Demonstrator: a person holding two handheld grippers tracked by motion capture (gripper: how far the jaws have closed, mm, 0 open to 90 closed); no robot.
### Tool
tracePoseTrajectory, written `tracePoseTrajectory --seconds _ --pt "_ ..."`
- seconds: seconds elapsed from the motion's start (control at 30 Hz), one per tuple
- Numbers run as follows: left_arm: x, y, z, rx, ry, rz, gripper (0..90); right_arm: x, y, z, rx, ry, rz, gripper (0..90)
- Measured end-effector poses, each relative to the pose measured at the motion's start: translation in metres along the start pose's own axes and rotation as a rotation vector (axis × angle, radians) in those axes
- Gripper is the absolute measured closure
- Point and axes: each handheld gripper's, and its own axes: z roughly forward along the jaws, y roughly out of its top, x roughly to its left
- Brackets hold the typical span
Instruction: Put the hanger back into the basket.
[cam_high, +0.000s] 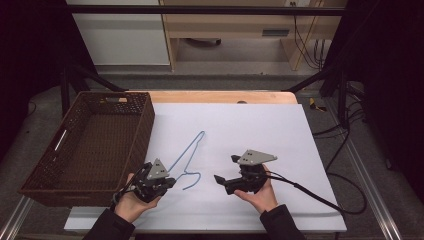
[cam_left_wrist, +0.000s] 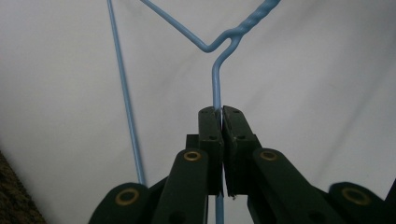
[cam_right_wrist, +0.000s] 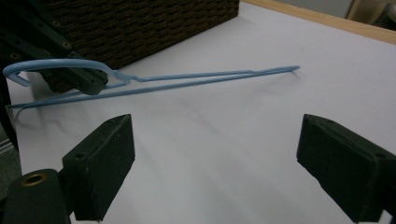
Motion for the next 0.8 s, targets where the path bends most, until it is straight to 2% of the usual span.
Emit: tracePoseTrajectory --seconds 0.13,0.37,0.6,0.63,0.8 --pt "0.0 0.0 0.0 -0.002 0.002 -0.001 87.2 0.013 0.002 0.018 0.015 0.033 -0.014 15.7" --pt "-0.001 0.0 0.0 -0.001 0.001 0.0 87.2 0.026 0.003 0.035 0.022 0.07 -0.029 23.1" --pt "-0.001 0.0 0.0 -0.002 0.0 -0.001 87.3 0.036 0.006 0.049 0.008 0.113 -0.067 38.3" --pt "-0.001 0.0 0.001 -0.001 0.001 0.0 87.2 0.038 0.007 0.052 0.009 0.128 -0.074 43.5" --pt "-0.001 0.0 0.002 -0.002 -0.001 0.001 87.2 0.04 0.006 0.056 0.015 0.155 -0.082 54.6"
